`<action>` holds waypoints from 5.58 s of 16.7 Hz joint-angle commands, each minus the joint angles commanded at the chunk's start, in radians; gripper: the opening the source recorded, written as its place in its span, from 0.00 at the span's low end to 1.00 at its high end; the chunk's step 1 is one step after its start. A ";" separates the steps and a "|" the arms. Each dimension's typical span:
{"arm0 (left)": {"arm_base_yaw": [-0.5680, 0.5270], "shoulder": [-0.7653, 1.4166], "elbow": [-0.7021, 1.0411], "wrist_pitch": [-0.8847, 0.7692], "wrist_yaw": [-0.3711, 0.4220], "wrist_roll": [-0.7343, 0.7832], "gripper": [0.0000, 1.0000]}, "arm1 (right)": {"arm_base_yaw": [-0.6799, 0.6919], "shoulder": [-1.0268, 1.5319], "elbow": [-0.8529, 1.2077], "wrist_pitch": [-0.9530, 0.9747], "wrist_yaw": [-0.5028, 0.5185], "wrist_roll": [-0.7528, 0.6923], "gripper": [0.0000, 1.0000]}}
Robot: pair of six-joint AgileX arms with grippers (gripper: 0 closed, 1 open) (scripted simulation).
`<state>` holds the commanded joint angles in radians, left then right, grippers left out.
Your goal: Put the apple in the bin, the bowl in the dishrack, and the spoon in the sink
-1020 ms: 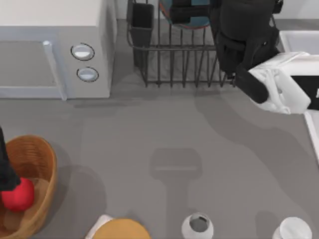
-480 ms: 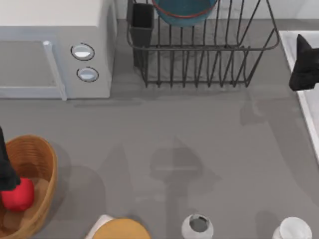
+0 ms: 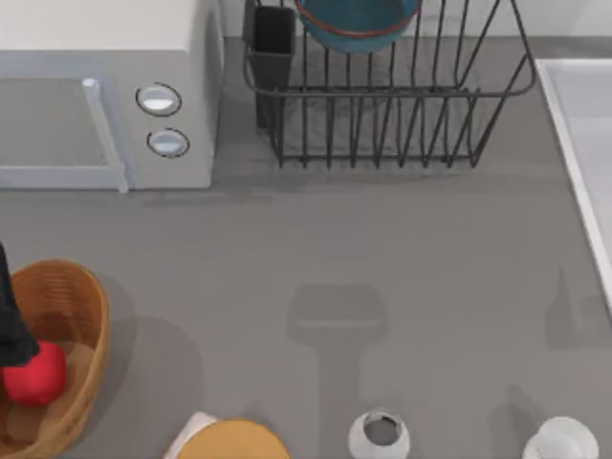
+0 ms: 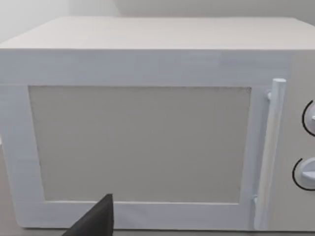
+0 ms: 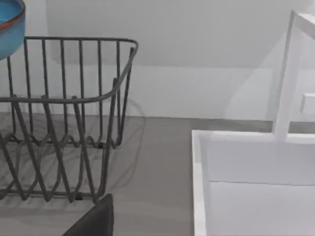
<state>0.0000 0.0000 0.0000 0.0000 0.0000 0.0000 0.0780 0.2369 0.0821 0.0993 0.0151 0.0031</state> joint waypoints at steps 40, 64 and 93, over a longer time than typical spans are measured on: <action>0.000 0.000 0.000 0.000 0.000 0.000 1.00 | -0.338 1.195 0.805 -1.121 -0.037 -2.111 1.00; 0.000 0.000 0.000 0.000 0.000 0.000 1.00 | -0.379 1.428 0.601 -0.689 -0.021 -2.181 1.00; 0.000 0.000 0.000 0.000 0.000 0.000 1.00 | -0.375 1.301 0.723 -0.877 0.016 -2.147 0.00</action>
<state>0.0000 0.0000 0.0000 0.0000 0.0000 0.0000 -0.2975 1.5381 0.8049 -0.7778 0.0313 -2.1436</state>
